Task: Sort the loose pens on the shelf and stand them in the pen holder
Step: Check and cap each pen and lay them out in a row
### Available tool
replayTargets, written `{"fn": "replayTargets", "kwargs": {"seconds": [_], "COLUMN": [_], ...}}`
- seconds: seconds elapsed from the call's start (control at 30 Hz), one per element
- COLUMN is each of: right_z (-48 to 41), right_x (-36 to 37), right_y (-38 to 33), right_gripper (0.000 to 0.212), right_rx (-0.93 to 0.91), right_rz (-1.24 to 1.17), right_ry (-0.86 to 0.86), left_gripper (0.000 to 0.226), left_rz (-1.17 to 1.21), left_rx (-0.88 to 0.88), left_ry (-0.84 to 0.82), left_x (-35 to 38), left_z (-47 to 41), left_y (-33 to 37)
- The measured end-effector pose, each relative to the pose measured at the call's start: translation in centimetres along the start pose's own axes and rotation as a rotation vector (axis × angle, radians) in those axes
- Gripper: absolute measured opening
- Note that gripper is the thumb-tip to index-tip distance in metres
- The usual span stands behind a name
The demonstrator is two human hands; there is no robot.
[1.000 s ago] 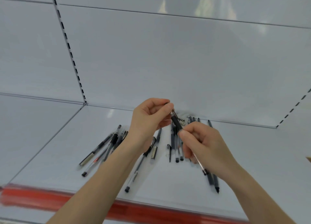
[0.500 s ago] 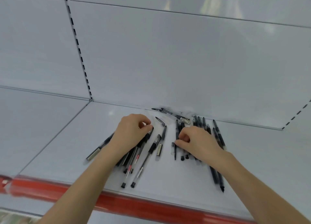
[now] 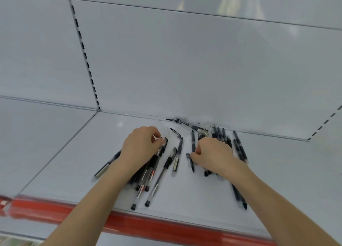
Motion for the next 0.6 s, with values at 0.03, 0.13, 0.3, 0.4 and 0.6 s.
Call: {"fn": "replayTargets", "kwargs": {"seconds": [0.03, 0.13, 0.3, 0.4, 0.6], "right_z": [0.1, 0.3, 1.7, 2.9, 4.3], "right_x": [-0.1, -0.1, -0.9, -1.4, -1.0], "right_y": [0.1, 0.6, 2.5, 4.2, 5.4], "right_gripper": [0.041, 0.04, 0.04, 0.03, 0.018], "right_rx": [0.012, 0.049, 0.107, 0.142, 0.203], "right_rz": [-0.02, -0.093, -0.276, -0.416, -0.87], "right_ry": [0.004, -0.004, 0.134, 0.243, 0.384], "left_gripper": [0.021, 0.02, 0.018, 0.021, 0.024], "left_rz": [-0.006, -0.018, -0.066, -0.143, -0.288], "left_rx": [0.004, -0.001, 0.006, 0.008, -0.003], "left_ry": [0.001, 0.007, 0.004, -0.029, -0.08], "left_x": [0.0, -0.1, 0.1, 1.2, 3.6], "left_z": [-0.2, -0.9, -2.5, -3.4, -5.2], "left_y": [0.0, -0.1, 0.6, 1.6, 2.7]}}
Point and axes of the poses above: each hand's wrist, its own z-axis away from the middle knuckle, its own x-axis out of the palm, y = z × x, the point moved 7 cm from there along -z, towards the middle knuckle, and after that the axes turned 15 degrees about -x, right-handed, at the moved point
